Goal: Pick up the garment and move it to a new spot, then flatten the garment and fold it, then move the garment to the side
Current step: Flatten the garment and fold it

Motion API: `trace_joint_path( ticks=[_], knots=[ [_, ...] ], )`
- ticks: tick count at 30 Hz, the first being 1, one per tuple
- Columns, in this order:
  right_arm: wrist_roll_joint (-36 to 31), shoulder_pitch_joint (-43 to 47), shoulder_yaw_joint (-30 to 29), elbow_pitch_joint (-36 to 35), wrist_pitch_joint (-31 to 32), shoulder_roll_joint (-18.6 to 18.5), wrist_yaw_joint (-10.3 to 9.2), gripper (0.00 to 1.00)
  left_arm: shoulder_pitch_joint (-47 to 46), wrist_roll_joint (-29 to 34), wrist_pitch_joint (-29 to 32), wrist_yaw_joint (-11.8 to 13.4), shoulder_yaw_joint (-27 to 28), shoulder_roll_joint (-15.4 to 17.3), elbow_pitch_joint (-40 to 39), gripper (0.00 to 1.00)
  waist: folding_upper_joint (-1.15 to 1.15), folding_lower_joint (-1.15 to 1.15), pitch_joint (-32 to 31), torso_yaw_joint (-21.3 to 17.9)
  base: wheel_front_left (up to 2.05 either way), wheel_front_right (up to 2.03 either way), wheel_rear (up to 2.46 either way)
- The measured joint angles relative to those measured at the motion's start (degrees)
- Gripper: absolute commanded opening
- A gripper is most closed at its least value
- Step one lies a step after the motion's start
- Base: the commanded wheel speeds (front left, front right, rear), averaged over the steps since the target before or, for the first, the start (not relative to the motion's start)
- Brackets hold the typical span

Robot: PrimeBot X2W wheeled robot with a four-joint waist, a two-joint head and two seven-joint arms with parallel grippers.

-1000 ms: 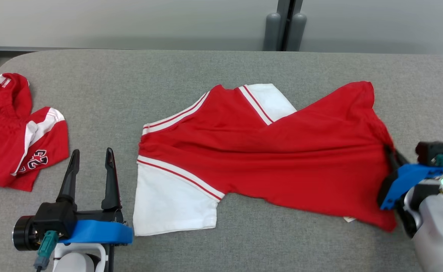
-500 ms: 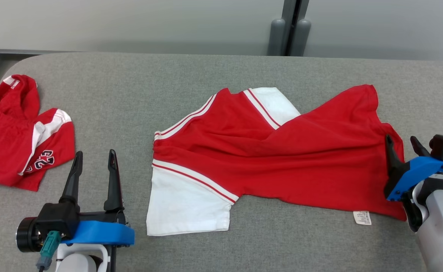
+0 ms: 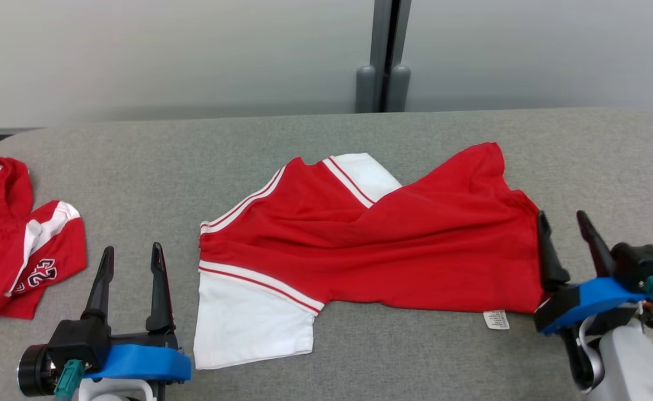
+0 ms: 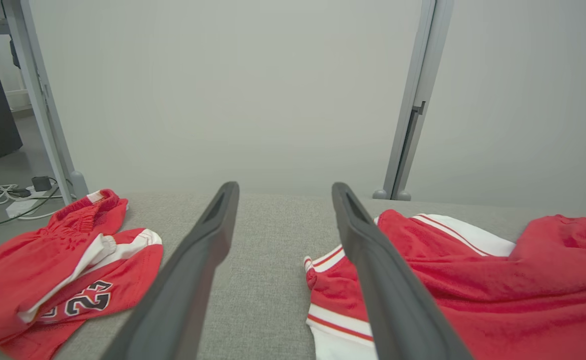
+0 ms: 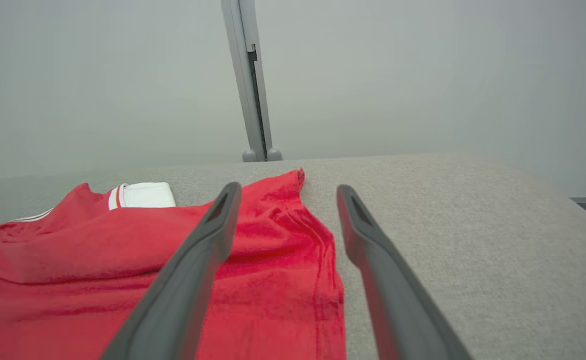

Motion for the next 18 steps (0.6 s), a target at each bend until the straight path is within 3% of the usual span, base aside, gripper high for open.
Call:
trace_joint_path(
  ticks=[7, 18],
  knots=[
    [-1.8, 6.5, 1.5, -9.7, 0.0, 2.8, 0.00, 1.00, 1.0, 0.0, 0.0, 0.3, 0.1, 0.0, 0.2, 1.00, 0.00, 0.00, -1.7, -1.2, 0.00, 0.00, 0.00],
    [-3.2, 13.5, 3.8, -17.5, 0.0, 4.4, 0.00, 1.00, 2.6, 1.0, 0.0, 0.2, 0.6, 0.0, 0.9, 1.00, 0.00, 0.00, -3.3, -1.2, 0.00, 0.00, 0.00]
  ],
)
